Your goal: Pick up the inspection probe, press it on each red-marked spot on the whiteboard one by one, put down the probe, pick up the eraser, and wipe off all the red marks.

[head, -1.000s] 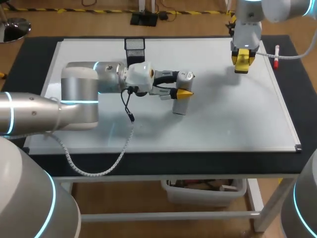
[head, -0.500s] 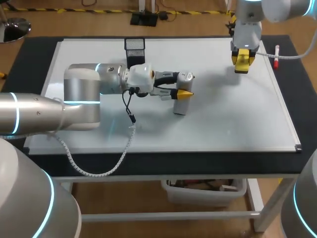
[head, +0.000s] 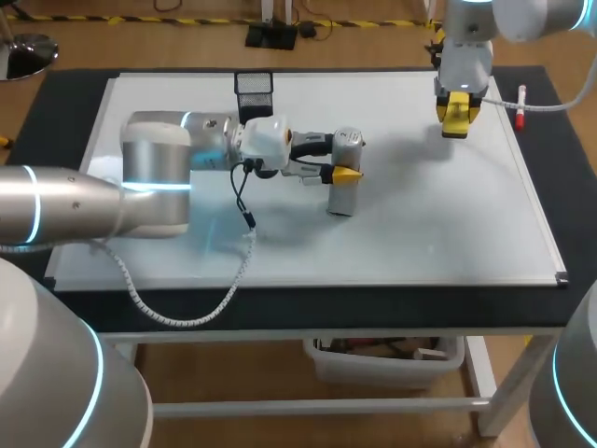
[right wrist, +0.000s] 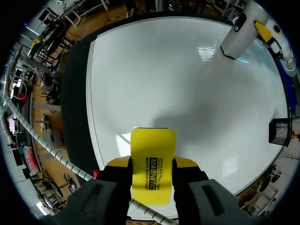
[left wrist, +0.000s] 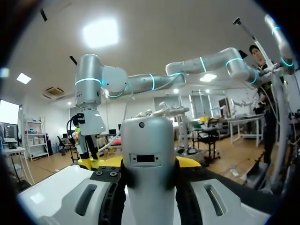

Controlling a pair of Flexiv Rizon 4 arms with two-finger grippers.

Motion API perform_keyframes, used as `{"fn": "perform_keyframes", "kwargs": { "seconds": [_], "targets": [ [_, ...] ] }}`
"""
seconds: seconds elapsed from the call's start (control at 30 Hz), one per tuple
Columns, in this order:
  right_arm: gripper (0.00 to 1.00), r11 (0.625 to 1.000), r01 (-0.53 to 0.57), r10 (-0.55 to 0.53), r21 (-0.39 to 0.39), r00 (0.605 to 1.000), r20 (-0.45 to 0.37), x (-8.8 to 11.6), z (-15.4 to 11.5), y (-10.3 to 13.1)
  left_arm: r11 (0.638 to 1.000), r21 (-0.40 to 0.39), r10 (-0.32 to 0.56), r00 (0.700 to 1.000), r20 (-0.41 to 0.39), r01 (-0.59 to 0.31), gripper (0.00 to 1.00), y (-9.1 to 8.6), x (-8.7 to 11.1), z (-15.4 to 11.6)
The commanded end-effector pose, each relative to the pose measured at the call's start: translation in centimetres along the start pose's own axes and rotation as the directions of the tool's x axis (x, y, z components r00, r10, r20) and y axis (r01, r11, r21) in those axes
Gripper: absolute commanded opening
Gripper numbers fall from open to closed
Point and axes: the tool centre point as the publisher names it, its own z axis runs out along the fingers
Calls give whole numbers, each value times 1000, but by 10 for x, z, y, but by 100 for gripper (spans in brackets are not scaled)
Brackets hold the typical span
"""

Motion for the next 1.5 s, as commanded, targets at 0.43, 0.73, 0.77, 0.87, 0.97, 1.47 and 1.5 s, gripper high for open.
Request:
{"fn": "perform_keyframes", "kwargs": {
  "seconds": [0.43,0.73,0.77,0.87,0.97,1.47,1.5],
  "targets": [
    [0,1000,2,-2,0,1000,-3,1,-2,0,999,-41,12,1000,-4,-13,0,0,2,2],
    [0,1000,2,-2,0,1000,-3,1,-2,0,999,-41,11,1000,-2,-11,0,0,1,2],
    [0,1000,2,-2,0,1000,-3,1,-2,0,999,-41,11,1000,-1,-11,0,0,1,2],
    [0,1000,2,-2,0,1000,-3,1,-2,0,999,-42,9,1000,2,-9,0,0,1,1],
    [0,1000,2,-2,0,1000,-3,1,-2,0,999,-43,4,1000,3,-4,0,1,0,1],
    [0,1000,2,-2,0,1000,-3,1,-2,0,999,-32,10,1000,5,-10,0,-8,1,1],
    [0,1000,2,-2,0,1000,-3,1,-2,0,1000,-24,16,1000,6,-15,0,-11,1,1]
  ]
}}
